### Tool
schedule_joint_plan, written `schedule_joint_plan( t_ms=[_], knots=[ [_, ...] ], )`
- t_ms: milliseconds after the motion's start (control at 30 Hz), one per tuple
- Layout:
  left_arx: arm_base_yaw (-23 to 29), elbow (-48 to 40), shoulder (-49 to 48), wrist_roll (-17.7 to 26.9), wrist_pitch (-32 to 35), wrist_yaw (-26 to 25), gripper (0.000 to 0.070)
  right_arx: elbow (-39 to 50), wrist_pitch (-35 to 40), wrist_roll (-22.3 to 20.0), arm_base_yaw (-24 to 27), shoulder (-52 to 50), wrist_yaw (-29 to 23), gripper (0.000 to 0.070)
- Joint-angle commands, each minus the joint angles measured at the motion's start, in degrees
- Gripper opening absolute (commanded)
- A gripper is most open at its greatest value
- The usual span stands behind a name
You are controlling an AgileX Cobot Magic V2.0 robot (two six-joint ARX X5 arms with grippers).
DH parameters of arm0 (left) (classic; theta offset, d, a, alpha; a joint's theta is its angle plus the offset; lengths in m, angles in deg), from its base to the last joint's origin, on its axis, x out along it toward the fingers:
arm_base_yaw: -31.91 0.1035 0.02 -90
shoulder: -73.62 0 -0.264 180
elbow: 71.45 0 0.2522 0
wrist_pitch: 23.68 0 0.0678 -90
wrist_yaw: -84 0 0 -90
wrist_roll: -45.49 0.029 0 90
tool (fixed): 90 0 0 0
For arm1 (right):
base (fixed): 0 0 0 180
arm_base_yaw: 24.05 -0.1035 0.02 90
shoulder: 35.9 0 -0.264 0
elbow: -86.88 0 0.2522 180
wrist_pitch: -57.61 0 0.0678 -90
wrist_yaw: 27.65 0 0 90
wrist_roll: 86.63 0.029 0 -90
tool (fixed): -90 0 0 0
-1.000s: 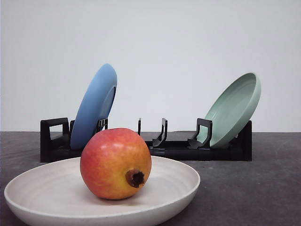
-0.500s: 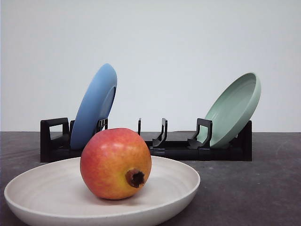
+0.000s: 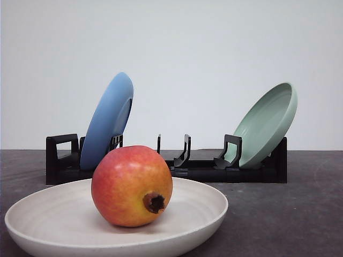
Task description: Place pomegranate in white plate
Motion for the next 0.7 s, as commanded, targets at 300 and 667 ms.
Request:
schedule_joint_plan(
  t_ms=[300, 667],
  knots=[
    [0.04, -0.52, -0.07, 0.22, -0.20, -0.39, 0.0000, 0.20, 0.74, 0.98, 0.13, -0.04, -0.04, 0.0035],
    [0.04, -0.52, -0.07, 0.22, -0.20, -0.39, 0.0000, 0.20, 0.74, 0.98, 0.13, -0.04, -0.04, 0.0035]
  ],
)
